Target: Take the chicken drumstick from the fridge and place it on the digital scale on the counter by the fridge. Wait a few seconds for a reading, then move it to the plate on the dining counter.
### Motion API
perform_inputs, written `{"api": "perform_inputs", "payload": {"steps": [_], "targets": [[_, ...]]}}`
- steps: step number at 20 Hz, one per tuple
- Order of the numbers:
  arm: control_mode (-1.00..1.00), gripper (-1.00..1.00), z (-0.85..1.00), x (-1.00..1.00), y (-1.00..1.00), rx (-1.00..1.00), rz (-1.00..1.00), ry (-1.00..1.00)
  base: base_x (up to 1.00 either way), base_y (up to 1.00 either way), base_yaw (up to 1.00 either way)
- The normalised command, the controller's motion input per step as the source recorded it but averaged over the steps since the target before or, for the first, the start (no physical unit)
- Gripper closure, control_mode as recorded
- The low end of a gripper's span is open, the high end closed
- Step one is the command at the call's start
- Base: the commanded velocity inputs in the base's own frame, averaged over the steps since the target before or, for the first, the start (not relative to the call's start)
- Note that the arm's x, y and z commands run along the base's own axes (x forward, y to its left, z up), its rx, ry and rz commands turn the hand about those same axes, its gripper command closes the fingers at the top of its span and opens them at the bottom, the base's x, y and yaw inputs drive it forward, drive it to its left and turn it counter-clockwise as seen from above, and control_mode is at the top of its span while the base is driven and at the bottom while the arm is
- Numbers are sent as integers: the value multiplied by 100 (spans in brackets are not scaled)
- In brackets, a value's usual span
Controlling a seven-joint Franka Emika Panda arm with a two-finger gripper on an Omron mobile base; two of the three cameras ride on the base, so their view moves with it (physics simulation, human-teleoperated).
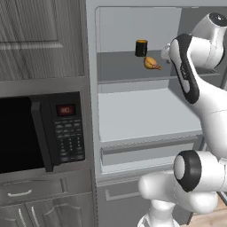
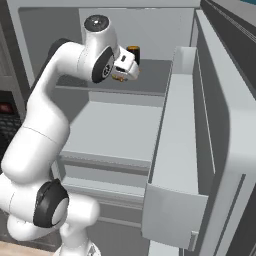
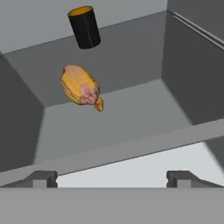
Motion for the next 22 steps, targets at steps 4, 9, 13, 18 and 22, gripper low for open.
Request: {"api": "perform_inputs", "payload": {"steps": [4, 9, 13, 18, 22], "targets": [[-100, -100, -20, 22, -7, 9, 6, 0, 0, 0, 0], [-100, -100, -18, 46, 0, 3, 17, 0, 0, 0, 0], [-100, -100, -3, 71, 1, 0, 14, -3, 0, 0, 0], [-100, -100, 0, 70, 3, 0, 6, -2, 0, 0, 0], [-100, -100, 0, 41, 19, -7, 0, 4, 0, 0, 0]]}}
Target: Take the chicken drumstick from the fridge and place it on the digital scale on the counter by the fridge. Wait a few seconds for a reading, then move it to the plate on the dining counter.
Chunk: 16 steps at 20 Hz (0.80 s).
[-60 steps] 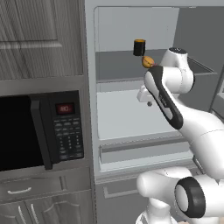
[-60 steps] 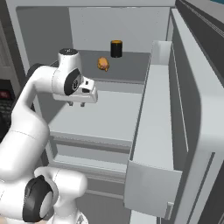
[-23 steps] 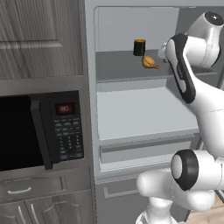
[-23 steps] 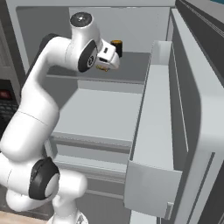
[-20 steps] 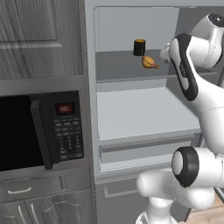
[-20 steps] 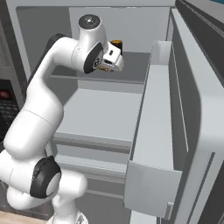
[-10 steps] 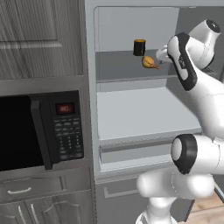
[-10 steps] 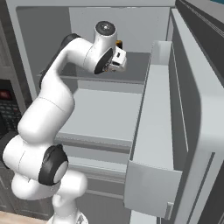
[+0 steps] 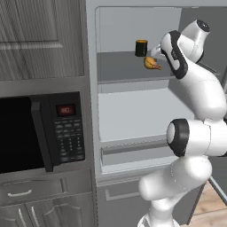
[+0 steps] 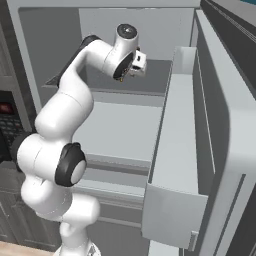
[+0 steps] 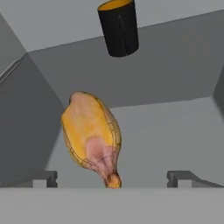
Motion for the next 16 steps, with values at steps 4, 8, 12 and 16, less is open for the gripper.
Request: {"api": "perform_inputs", "payload": {"steps": [4, 8, 12, 16], "targets": [[-100, -100, 0, 42, 34, -14, 0, 16, 0, 0, 0], [-100, -100, -17, 27, 14, -5, 0, 4, 0, 0, 0], [-100, -100, -16, 0, 0, 0, 0, -5, 0, 0, 0], [-100, -100, -7, 0, -2, 0, 0, -1, 0, 0, 0]]}}
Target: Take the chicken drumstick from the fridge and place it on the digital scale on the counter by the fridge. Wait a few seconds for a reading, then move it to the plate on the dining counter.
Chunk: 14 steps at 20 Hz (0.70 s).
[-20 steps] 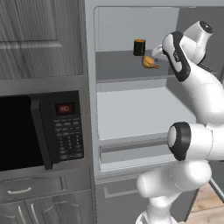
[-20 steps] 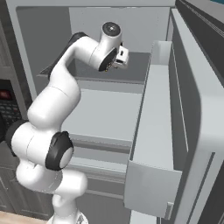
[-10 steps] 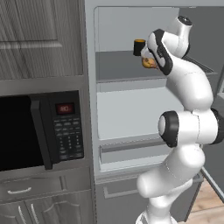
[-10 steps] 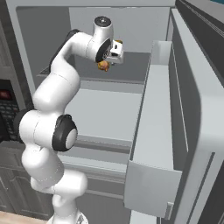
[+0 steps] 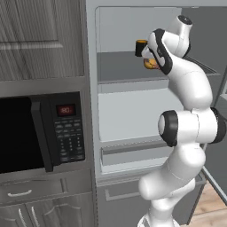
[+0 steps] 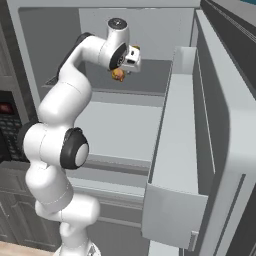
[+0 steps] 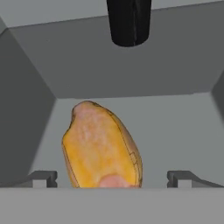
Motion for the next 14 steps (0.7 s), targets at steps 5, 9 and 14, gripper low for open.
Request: {"api": "perform_inputs", "payload": {"steps": [5, 9, 14], "targets": [[-100, -100, -11, 0, 0, 0, 1, 0, 0, 0, 0], [-100, -100, -30, 0, 0, 0, 3, 0, 0, 0, 0], [-100, -100, -19, 12, 0, 0, 5, 0, 0, 0, 0]]}}
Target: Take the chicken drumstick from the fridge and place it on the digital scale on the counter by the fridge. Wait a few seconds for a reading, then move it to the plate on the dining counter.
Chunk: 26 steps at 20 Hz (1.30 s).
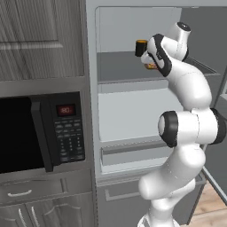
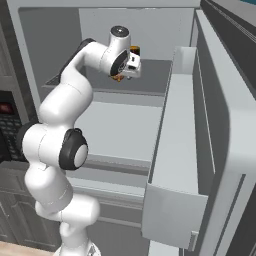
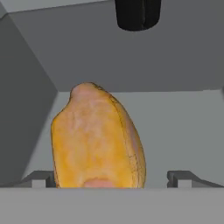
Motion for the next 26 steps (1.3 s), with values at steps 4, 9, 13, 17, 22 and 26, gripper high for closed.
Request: {"api": "perform_inputs", "payload": {"steps": [4, 9, 13, 17, 22, 26], "targets": [[-100, -100, 0, 20, 0, 0, 7, 0, 0, 0, 0], [-100, -100, 0, 10, 0, 0, 7, 0, 0, 0, 0], [-100, -100, 0, -8, 6, 0, 5, 0, 0, 0, 0], [-100, -100, 0, -7, 29, -1, 0, 1, 0, 0, 0], [-100, -100, 0, 0, 44, -6, -3, 0, 0, 0, 0], [-100, -100, 0, 0, 7, -4, -15, 0, 0, 0, 0]]}}
